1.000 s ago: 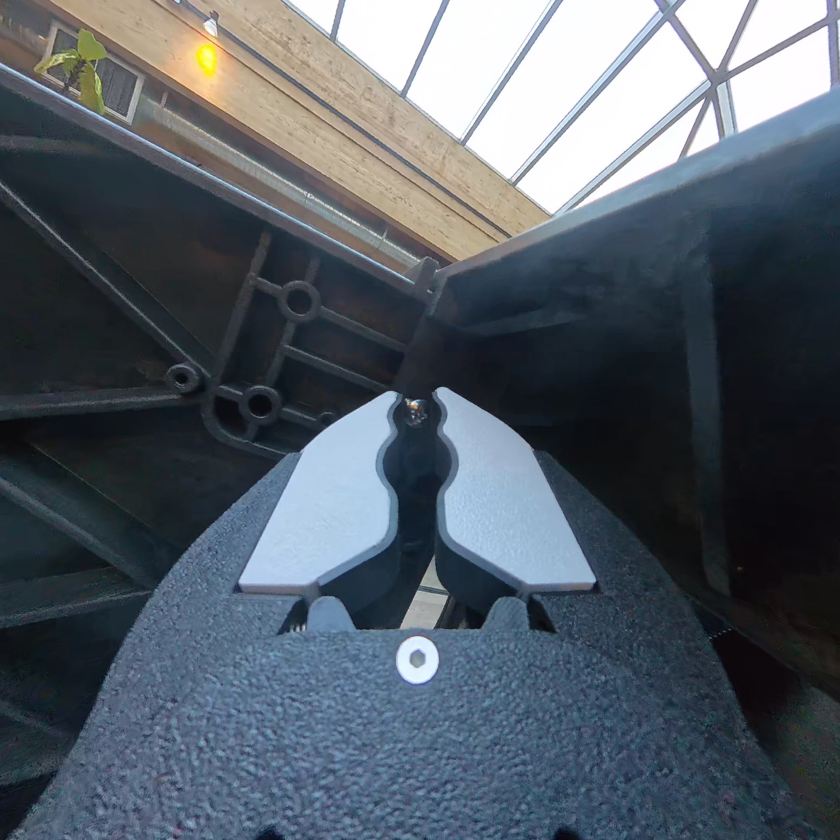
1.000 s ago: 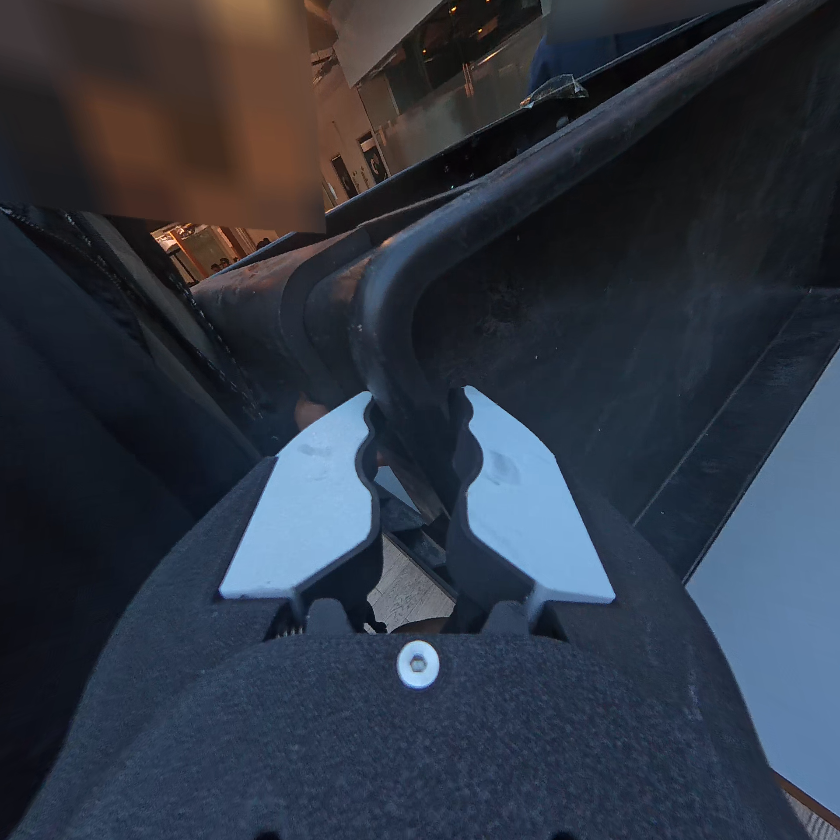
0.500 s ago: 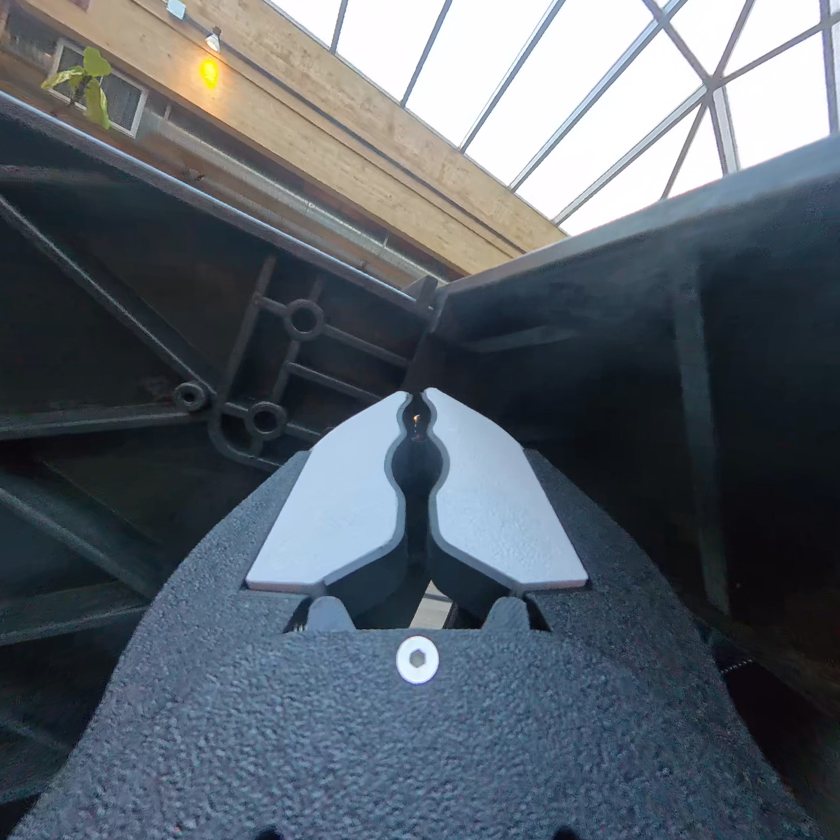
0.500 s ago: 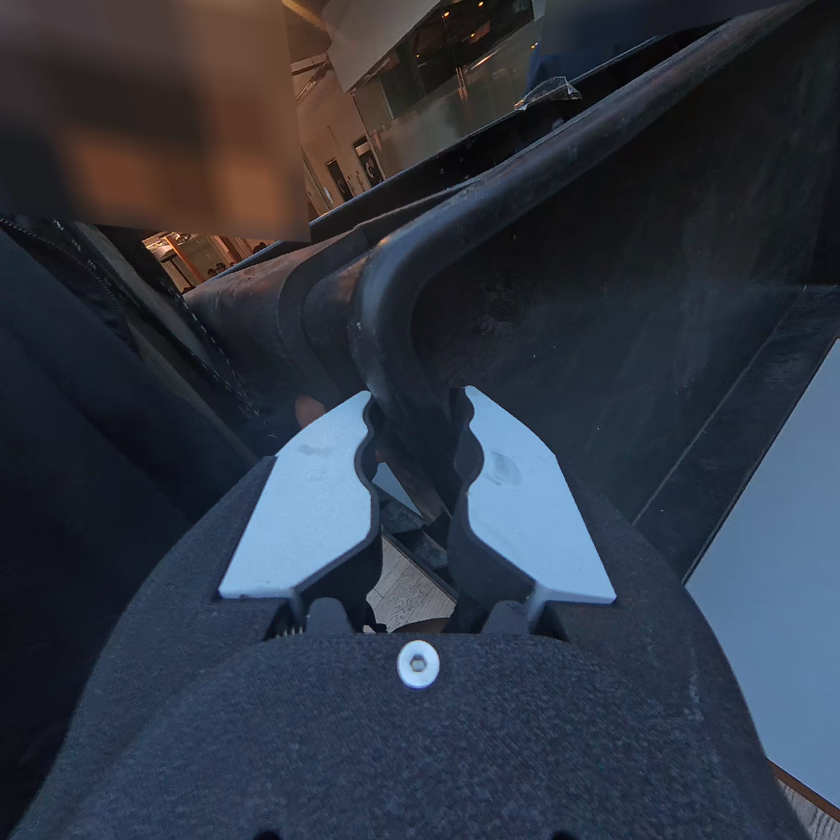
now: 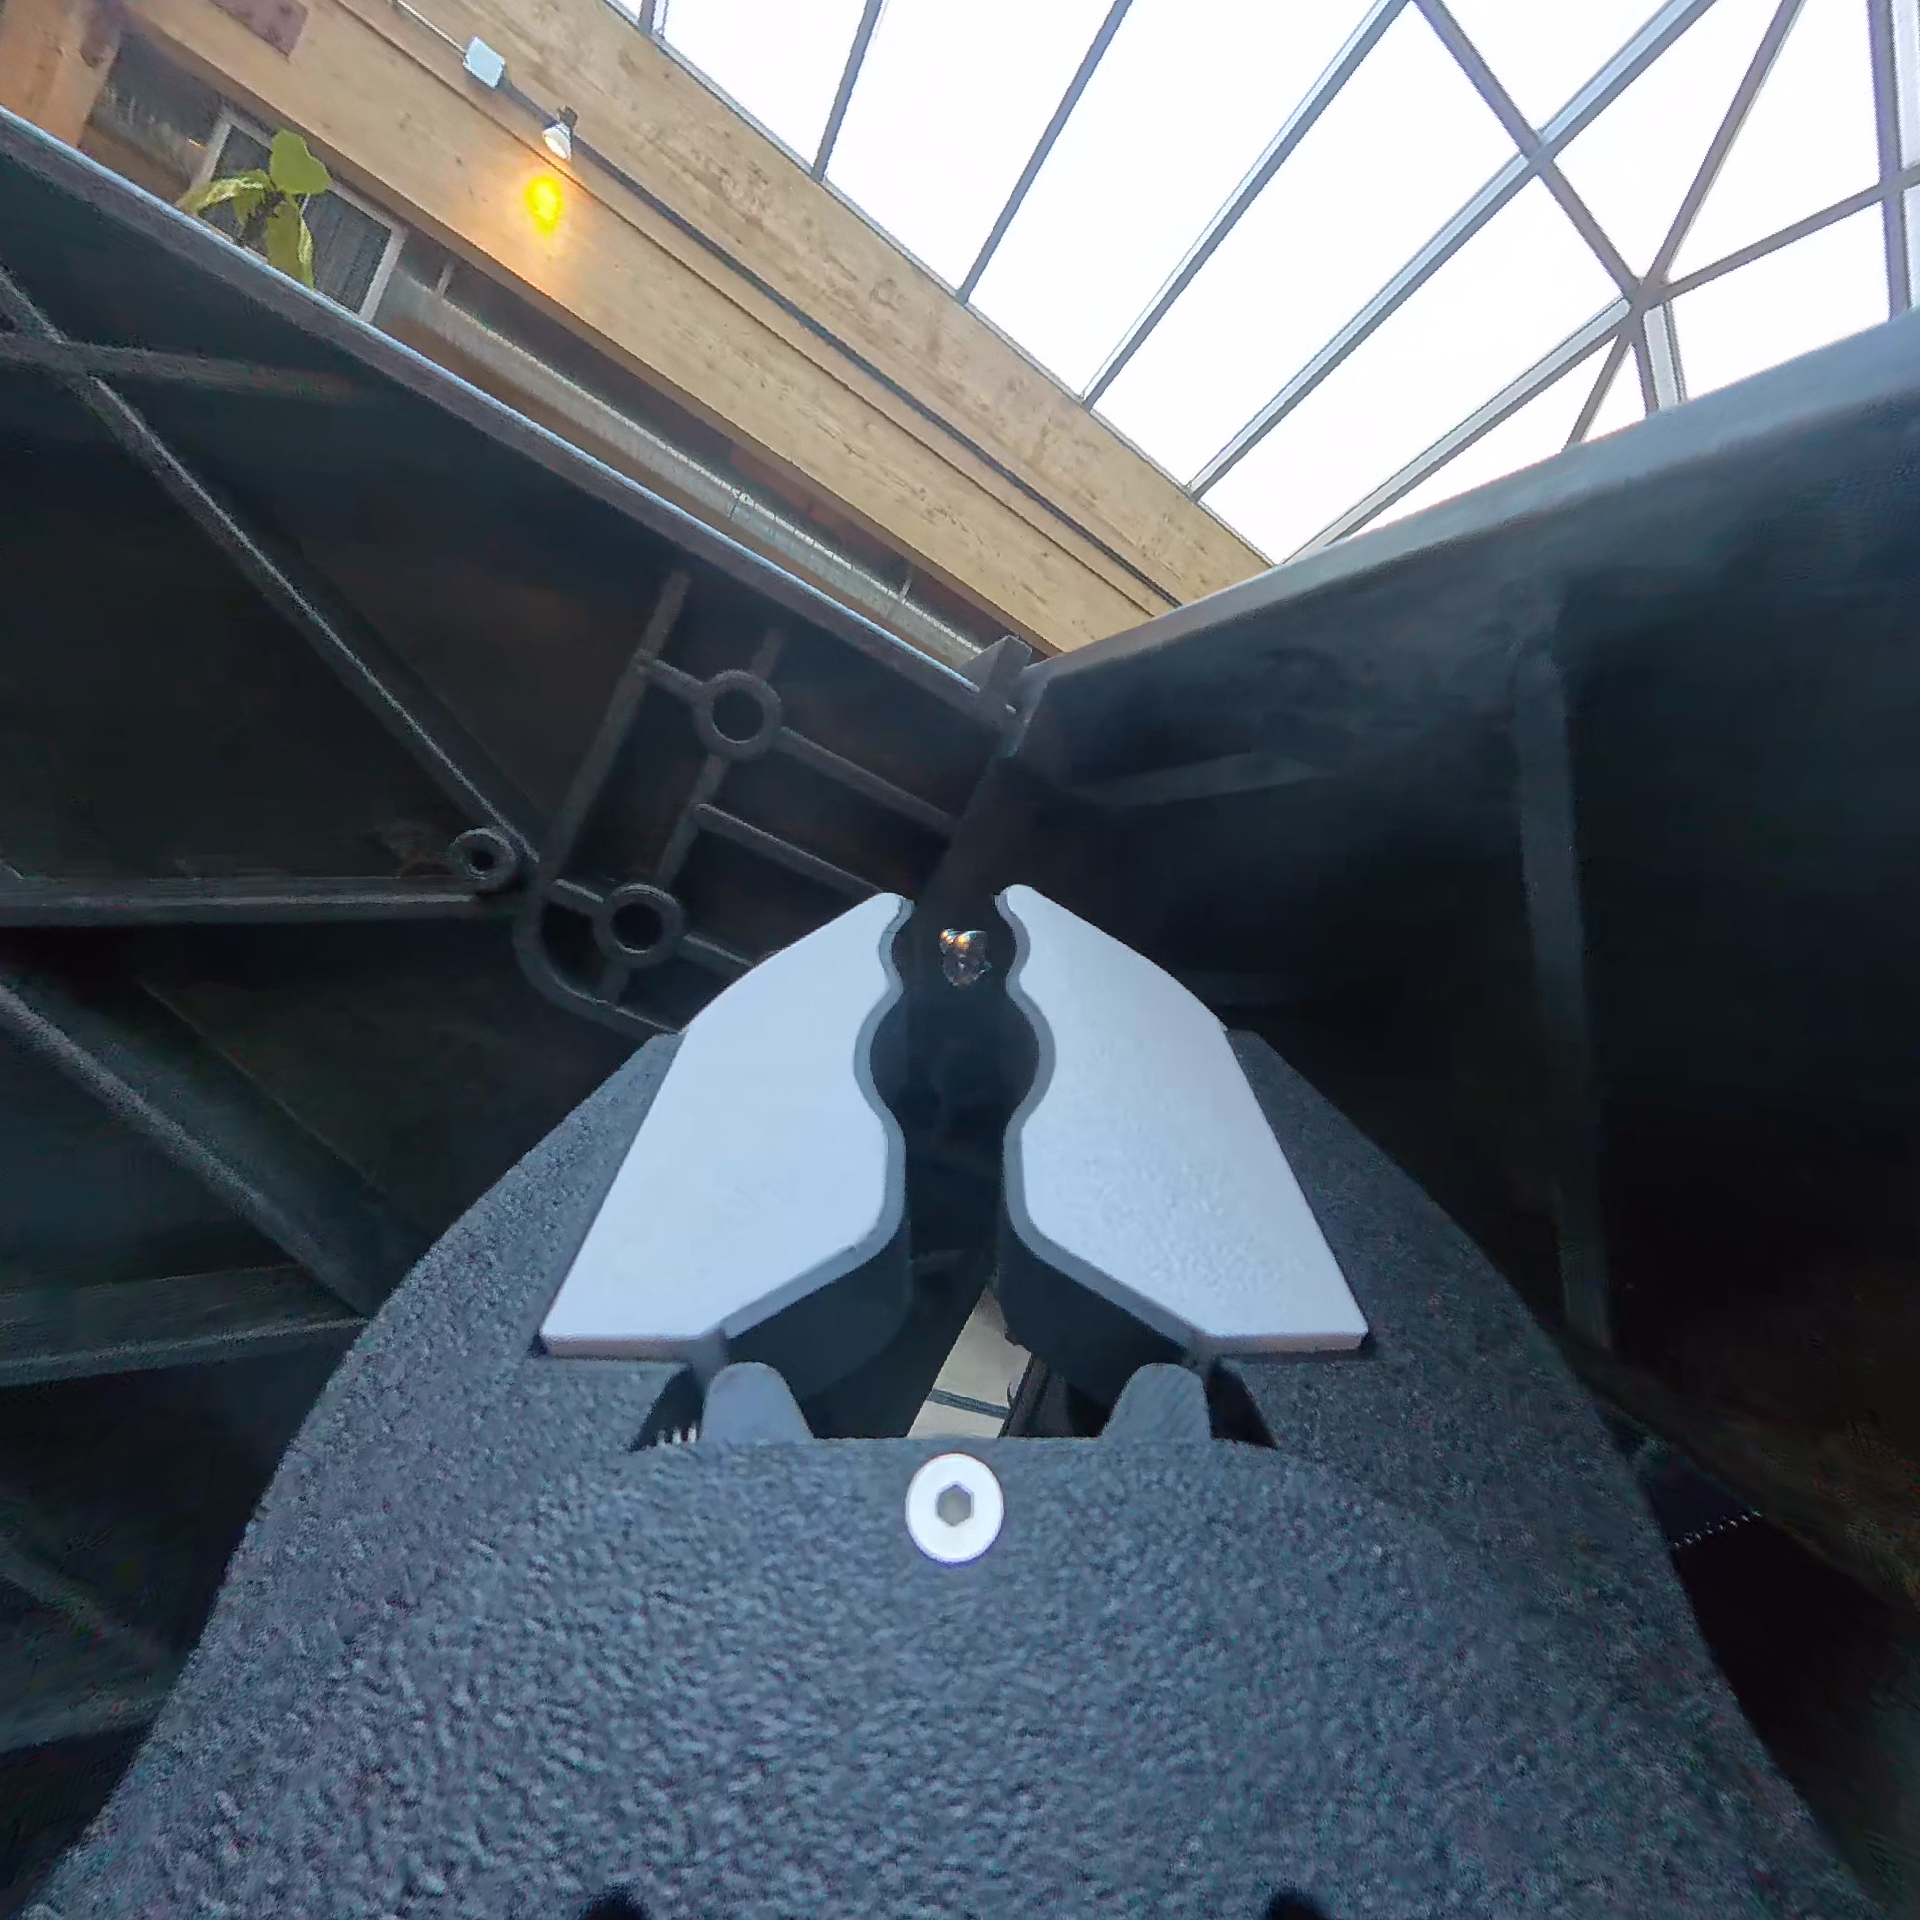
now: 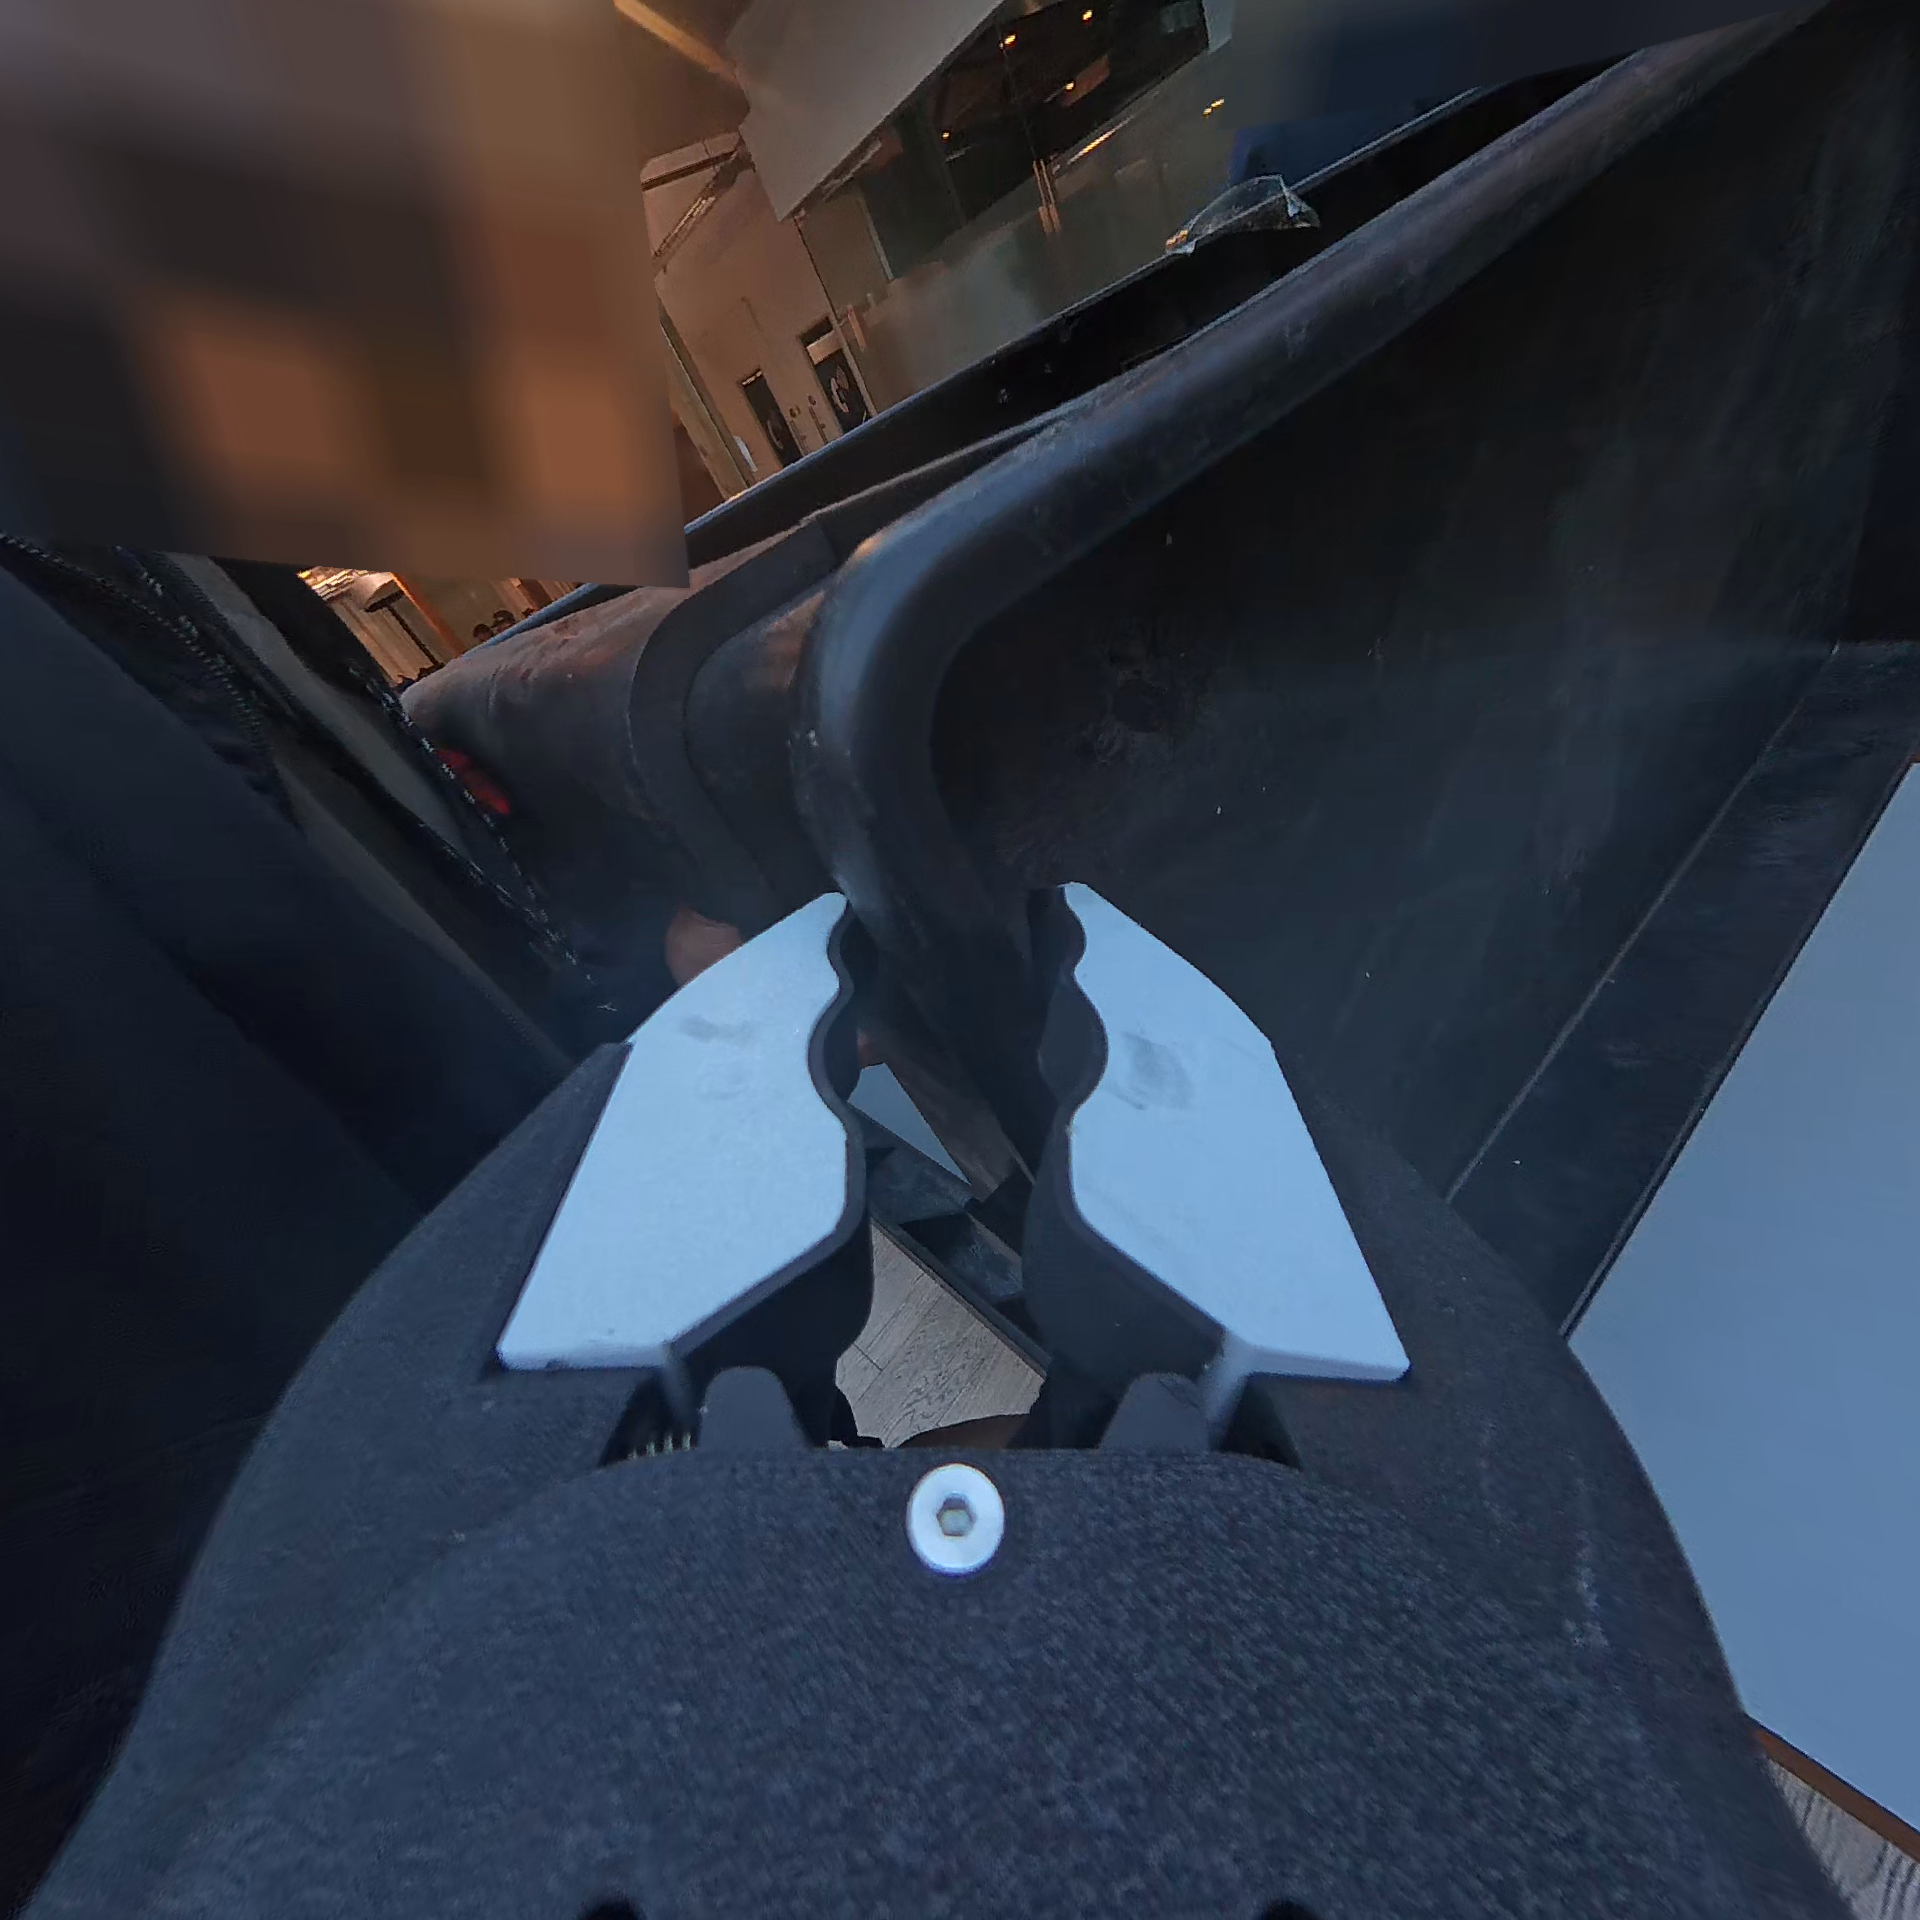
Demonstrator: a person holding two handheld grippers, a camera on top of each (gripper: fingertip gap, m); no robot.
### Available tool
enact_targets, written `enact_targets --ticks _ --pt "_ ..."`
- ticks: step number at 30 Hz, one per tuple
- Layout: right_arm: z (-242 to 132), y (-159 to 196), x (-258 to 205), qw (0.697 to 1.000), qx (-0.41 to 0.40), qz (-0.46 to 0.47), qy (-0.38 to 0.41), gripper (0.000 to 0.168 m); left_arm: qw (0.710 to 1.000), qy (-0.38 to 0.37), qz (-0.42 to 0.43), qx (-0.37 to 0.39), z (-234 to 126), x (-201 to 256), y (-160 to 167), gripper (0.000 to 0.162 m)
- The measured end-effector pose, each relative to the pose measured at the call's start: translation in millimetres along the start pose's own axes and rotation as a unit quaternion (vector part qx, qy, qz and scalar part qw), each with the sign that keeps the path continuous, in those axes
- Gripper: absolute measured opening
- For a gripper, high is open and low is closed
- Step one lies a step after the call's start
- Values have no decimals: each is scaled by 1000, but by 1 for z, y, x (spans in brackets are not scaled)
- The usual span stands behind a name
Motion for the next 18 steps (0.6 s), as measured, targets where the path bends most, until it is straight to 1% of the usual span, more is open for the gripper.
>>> enact_targets --ticks 18 --pt "0 1 0 1000 2 4 5 36 1000 -17 -20 -3 -12 4 8 15"
Point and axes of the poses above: each gripper's, where its closed fingertips meet, z out along the fingers, y out of its underside, x = y × z across the jaws, the point moved 6 cm from there along -z, back along the fingers
